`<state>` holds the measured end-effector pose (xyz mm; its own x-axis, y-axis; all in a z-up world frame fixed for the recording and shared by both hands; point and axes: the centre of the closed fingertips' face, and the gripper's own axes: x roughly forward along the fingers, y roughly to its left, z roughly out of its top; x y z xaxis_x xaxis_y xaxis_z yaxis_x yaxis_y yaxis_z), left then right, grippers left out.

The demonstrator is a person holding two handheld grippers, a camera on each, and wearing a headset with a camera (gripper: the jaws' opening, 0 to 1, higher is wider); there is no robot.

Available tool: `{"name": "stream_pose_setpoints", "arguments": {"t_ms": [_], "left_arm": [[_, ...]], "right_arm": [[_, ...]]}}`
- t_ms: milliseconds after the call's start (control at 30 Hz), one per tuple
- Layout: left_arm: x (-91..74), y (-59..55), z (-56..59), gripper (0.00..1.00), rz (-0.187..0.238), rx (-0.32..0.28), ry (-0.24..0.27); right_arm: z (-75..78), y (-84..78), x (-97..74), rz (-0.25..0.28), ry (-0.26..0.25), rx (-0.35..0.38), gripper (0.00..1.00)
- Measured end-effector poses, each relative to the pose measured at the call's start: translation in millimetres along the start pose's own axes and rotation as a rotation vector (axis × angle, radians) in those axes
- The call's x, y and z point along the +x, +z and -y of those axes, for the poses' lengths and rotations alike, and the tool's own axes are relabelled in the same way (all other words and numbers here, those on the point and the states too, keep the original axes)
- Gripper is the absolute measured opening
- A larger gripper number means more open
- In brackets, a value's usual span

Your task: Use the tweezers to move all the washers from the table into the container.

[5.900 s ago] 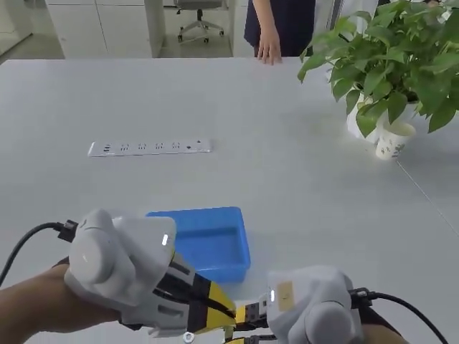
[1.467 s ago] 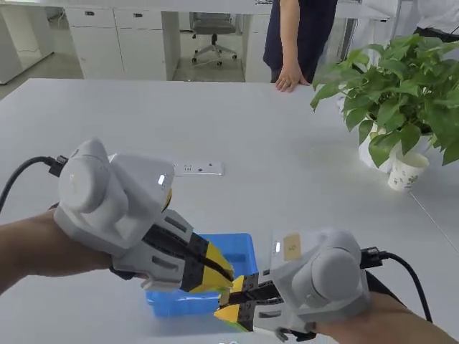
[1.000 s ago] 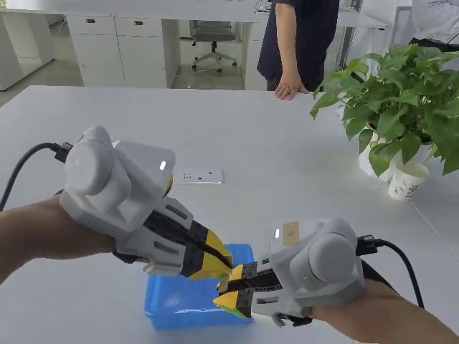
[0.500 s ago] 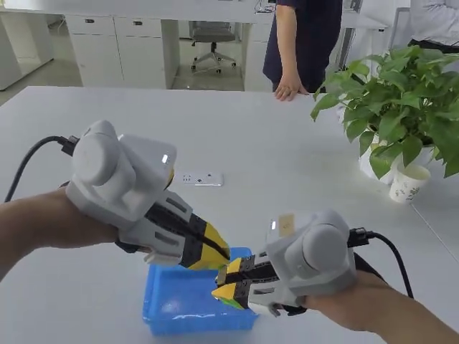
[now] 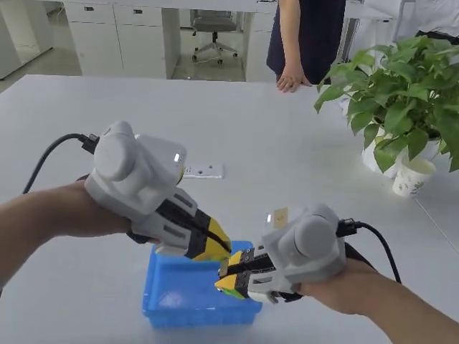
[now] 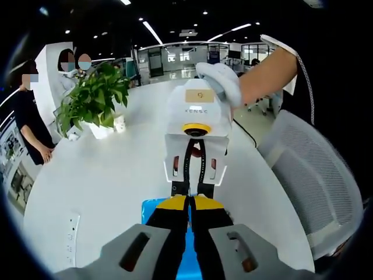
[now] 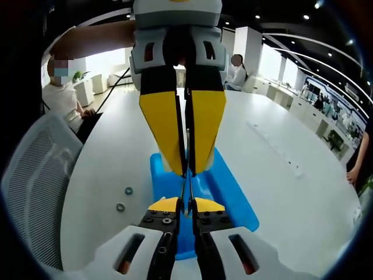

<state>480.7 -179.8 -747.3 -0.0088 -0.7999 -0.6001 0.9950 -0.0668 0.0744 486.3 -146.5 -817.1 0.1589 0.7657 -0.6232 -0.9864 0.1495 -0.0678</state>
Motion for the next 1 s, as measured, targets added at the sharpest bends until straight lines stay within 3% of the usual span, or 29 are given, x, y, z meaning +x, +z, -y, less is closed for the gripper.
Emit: {"name": "stream_pose_setpoints", "arguments": {"t_ms": [433,1000], "left_arm": [[13.5,-17.8,-4.7,0.05,-0.003,-0.032,-0.004],[24.4,-30.4,-4.7,0.05,-0.028,-0.038,-0.017]], "right_arm": [[4.0,-19.1,13.0,-0.037,0.024,0.014,0.09],[3.6,-34.2,21.6,-0.07,0.046,0.016,0.1]]}}
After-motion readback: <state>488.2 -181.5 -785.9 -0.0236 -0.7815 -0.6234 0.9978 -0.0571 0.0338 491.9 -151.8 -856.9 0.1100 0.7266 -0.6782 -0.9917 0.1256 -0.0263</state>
